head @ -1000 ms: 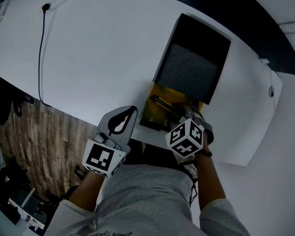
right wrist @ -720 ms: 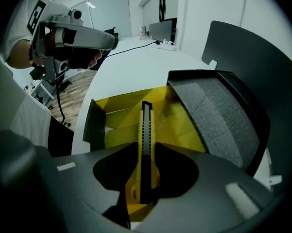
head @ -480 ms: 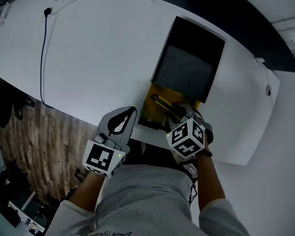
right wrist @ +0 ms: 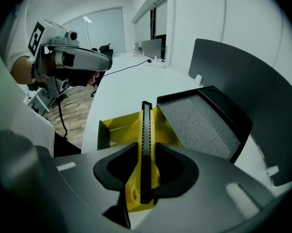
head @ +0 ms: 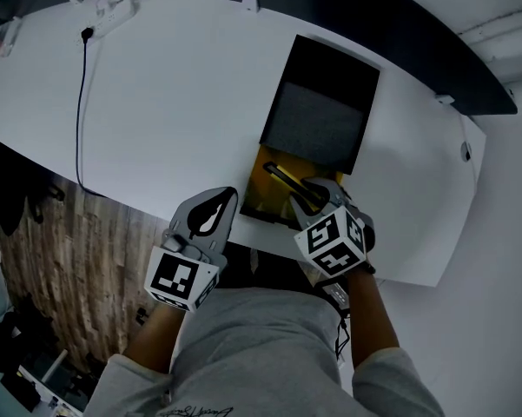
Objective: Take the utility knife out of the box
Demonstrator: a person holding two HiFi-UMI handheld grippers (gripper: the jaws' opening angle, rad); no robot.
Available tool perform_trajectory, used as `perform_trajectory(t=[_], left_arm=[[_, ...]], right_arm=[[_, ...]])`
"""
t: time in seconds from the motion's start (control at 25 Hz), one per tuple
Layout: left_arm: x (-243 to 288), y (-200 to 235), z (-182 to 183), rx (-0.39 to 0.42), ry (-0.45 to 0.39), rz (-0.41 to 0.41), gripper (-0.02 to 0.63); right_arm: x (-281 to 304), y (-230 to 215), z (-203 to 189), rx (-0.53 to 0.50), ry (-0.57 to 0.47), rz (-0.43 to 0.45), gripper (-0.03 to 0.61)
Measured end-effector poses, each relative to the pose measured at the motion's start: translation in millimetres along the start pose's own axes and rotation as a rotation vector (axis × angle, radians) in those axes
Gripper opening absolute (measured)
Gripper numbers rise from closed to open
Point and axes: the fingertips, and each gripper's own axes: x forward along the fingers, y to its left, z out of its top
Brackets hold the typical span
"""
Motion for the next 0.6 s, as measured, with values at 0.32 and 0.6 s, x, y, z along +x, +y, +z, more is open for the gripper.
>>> perform_trajectory(t=[0.32, 0.6], left_arm=[[-7, -17, 17, 0.049, -0.032, -0.019, 0.000], [-14, -28, 31, 0.068, -0.056, -0.029, 0.000]], right_arm=[[-29, -3, 12, 0.061, -0.093, -0.024, 0.132], [-56, -6, 19, 0.117, -0.175, -0.039, 0.132]])
